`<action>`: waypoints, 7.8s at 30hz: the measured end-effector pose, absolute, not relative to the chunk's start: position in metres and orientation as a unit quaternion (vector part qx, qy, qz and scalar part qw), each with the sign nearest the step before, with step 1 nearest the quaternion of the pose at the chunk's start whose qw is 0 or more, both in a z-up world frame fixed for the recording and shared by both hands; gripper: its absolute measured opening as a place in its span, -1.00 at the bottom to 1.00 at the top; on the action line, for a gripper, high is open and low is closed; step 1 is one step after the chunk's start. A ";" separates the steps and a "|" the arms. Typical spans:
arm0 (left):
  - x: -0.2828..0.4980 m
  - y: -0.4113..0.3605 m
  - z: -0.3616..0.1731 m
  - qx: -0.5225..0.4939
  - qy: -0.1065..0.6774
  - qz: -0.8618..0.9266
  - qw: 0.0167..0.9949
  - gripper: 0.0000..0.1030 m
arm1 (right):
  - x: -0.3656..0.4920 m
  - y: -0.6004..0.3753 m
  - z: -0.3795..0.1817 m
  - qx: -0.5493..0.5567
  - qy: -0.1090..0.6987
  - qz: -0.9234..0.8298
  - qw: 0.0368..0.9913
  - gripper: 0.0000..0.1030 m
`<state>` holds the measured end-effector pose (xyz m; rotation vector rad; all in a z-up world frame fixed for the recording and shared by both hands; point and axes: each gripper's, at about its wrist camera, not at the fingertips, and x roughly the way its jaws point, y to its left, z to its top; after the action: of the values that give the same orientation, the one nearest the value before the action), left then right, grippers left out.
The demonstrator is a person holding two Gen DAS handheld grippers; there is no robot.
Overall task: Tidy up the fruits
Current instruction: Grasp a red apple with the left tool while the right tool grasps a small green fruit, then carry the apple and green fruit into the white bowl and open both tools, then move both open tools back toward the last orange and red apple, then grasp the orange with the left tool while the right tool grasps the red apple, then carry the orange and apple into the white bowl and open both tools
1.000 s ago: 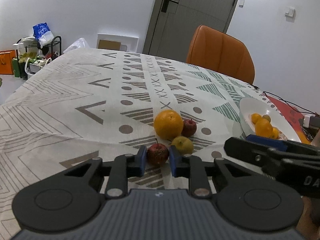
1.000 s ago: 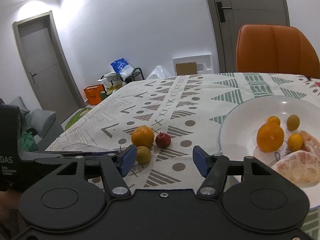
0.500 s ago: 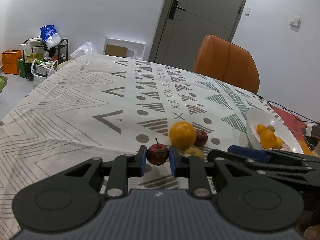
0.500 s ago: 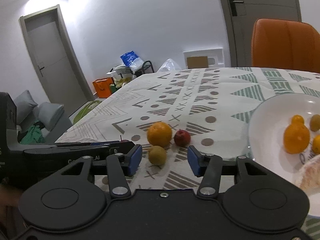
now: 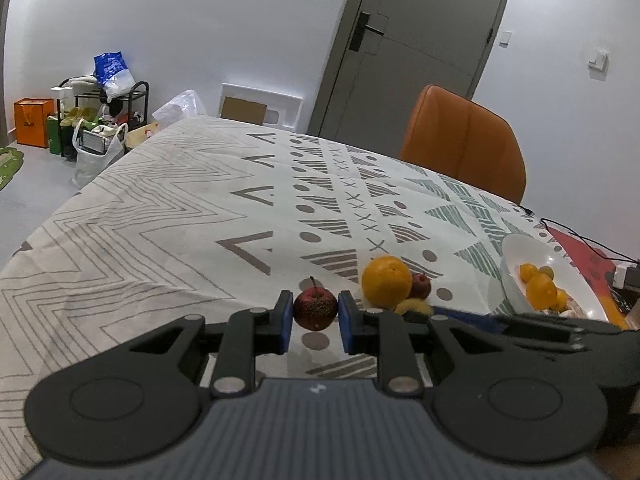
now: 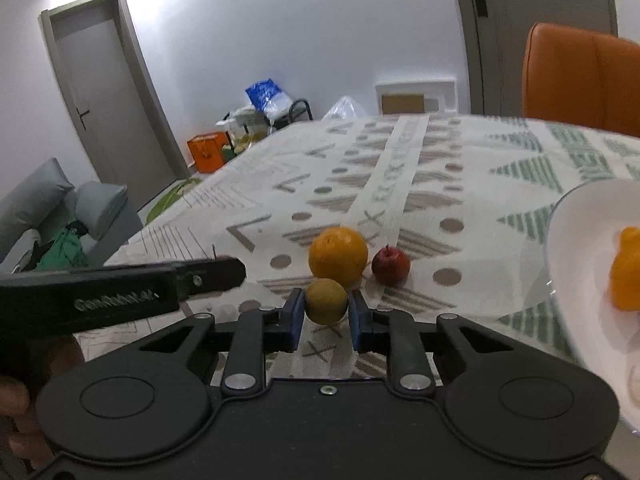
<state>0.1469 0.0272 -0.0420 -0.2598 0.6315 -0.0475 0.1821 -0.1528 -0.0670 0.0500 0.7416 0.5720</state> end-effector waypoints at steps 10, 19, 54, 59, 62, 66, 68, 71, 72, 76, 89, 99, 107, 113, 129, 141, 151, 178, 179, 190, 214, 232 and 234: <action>0.149 -0.006 -0.033 -0.110 0.303 -0.051 0.945 -0.57 | 0.170 -0.194 -0.044 0.052 0.321 0.250 0.912 -0.58; 0.151 -0.041 -0.028 -0.093 0.302 -0.081 0.945 -0.57 | 0.164 -0.231 -0.039 0.073 0.304 0.216 0.925 -0.57; 0.174 -0.137 -0.018 -0.046 0.301 -0.145 0.941 -0.57 | 0.162 -0.335 -0.047 0.126 0.286 0.124 0.942 -0.57; 0.181 -0.147 -0.020 -0.043 0.306 -0.151 0.939 -0.57 | 0.169 -0.342 -0.049 0.128 0.286 0.118 0.943 -0.57; 0.186 -0.153 -0.022 -0.043 0.309 -0.154 0.938 -0.57 | 0.173 -0.345 -0.050 0.130 0.287 0.115 0.942 -0.57; 0.192 -0.160 -0.023 -0.044 0.313 -0.160 0.935 -0.56 | 0.179 -0.347 -0.051 0.133 0.286 0.113 0.942 -0.57; 0.194 -0.162 -0.022 -0.043 0.311 -0.157 0.936 -0.56 | 0.183 -0.348 -0.050 0.133 0.285 0.113 0.943 -0.57; 0.196 -0.160 -0.022 -0.038 0.309 -0.149 0.939 -0.52 | 0.188 -0.350 -0.052 0.131 0.285 0.109 0.943 -0.57; 0.197 -0.159 -0.022 -0.039 0.310 -0.146 0.939 -0.50 | 0.190 -0.350 -0.052 0.131 0.286 0.108 0.943 -0.57; 0.200 -0.150 -0.024 -0.042 0.314 -0.134 0.939 -0.49 | 0.199 -0.351 -0.054 0.131 0.289 0.104 0.943 -0.57; 0.200 -0.114 -0.020 -0.051 0.312 -0.087 0.945 -0.03 | 0.207 -0.338 -0.051 0.118 0.285 0.106 0.945 -0.27; 0.187 -0.089 -0.013 -0.051 0.292 -0.056 0.953 0.42 | 0.183 -0.330 -0.050 0.111 0.293 0.107 0.944 0.03; 0.174 -0.063 -0.010 -0.057 0.286 -0.030 0.956 0.43 | 0.174 -0.317 -0.047 0.111 0.294 0.123 0.941 0.11; 0.161 -0.048 -0.005 -0.063 0.275 -0.021 0.959 0.63 | 0.168 -0.303 -0.042 0.107 0.284 0.138 0.943 0.48; 0.137 -0.009 -0.002 -0.074 0.266 0.011 0.961 0.73 | 0.157 -0.275 -0.040 0.107 0.283 0.165 0.939 1.00; 0.127 0.008 -0.010 -0.084 0.268 0.010 0.960 0.73 | 0.155 -0.252 -0.041 0.086 0.286 0.191 0.935 0.99; 0.133 0.011 -0.016 -0.102 0.277 -0.002 0.955 0.68 | 0.164 -0.225 -0.044 0.072 0.306 0.223 0.923 0.49; 0.185 -0.012 -0.046 -0.128 0.325 -0.050 0.936 0.05 | 0.209 -0.205 -0.067 0.064 0.361 0.245 0.897 -0.22; 0.187 -0.013 -0.048 -0.129 0.327 -0.051 0.935 0.05 | 0.211 -0.205 -0.067 0.066 0.362 0.245 0.897 -0.23; 0.194 -0.005 -0.054 -0.162 0.336 -0.055 0.926 -0.34 | 0.220 -0.195 -0.068 0.055 0.367 0.252 0.894 -0.33; 0.170 0.033 -0.035 -0.161 0.310 -0.008 0.937 -0.34 | 0.223 -0.154 -0.075 0.006 0.370 0.257 0.893 -0.57; 0.165 -0.016 -0.019 -0.136 0.301 -0.056 0.942 -0.34 | 0.195 -0.226 -0.035 0.058 0.319 0.206 0.923 -0.57; 0.165 -0.022 -0.018 -0.133 0.301 -0.061 0.942 -0.34 | 0.194 -0.233 -0.034 0.061 0.316 0.199 0.925 -0.57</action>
<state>0.1654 -0.0221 -0.0176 -0.2706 0.6134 -0.1240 0.1937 -0.2332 -0.0343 0.1260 0.6487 0.4089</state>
